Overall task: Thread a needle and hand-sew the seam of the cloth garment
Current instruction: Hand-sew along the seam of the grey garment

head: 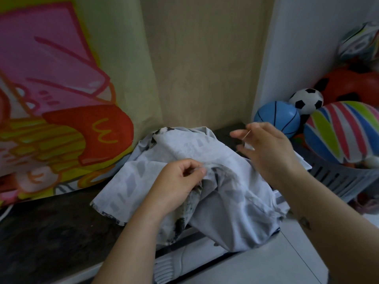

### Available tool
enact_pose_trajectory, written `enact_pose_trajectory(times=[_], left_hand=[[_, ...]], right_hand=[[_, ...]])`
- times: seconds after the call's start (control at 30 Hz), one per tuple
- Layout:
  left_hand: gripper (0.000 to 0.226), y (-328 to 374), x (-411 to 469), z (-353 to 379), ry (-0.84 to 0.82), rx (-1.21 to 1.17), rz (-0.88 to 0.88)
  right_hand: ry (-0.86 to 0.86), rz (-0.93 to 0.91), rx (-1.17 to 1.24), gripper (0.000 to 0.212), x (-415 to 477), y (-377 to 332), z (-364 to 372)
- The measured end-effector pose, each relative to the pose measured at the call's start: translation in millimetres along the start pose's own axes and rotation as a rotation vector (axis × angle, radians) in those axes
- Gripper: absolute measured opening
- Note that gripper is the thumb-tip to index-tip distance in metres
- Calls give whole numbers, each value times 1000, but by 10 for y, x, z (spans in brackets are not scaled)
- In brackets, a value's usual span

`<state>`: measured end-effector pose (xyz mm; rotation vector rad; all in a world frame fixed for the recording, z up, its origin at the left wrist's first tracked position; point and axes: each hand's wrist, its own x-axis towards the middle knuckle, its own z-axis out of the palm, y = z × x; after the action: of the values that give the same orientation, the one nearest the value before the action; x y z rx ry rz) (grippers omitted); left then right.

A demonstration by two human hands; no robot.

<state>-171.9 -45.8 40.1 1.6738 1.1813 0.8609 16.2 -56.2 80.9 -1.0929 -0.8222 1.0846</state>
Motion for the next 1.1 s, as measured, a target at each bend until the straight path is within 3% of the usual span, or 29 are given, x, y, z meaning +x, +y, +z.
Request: enact_pose_trajectory(times=[0.1, 0.2, 0.23, 0.3, 0.47, 0.53, 0.6, 0.77, 0.93, 1.1], left_hand=[[18, -2, 11, 13, 29, 5, -12], [20, -2, 17, 6, 56, 15, -18], [20, -2, 18, 1, 62, 19, -18], [19, -10, 24, -9, 79, 28, -18], [22, -30, 40, -7, 88, 37, -39], [23, -34, 39, -8, 89, 37, -42], [23, -35, 37, -8, 85, 40, -42], [21, -22, 36, 1, 75, 48, -38], [18, 1, 21, -17, 88, 70, 7], [11, 20, -7, -48, 73, 106, 77]], right_hand=[[-87, -333, -956, 22, 5, 117, -109], [-256, -238, -1388, 22, 32, 208, -165], [-259, -200, -1400, 20, 36, 206, -181], [-227, -116, -1175, 20, 51, 162, -184], [-157, 221, 117, 18, 82, 37, -212], [-114, 294, 433, 14, 82, 5, -208], [-61, 260, 543, 13, 93, 9, -198], [-76, 136, 193, 14, 67, 97, -122], [-417, 77, -382, 7, -57, 135, -49], [-467, 8, -646, 5, -75, 158, -45]])
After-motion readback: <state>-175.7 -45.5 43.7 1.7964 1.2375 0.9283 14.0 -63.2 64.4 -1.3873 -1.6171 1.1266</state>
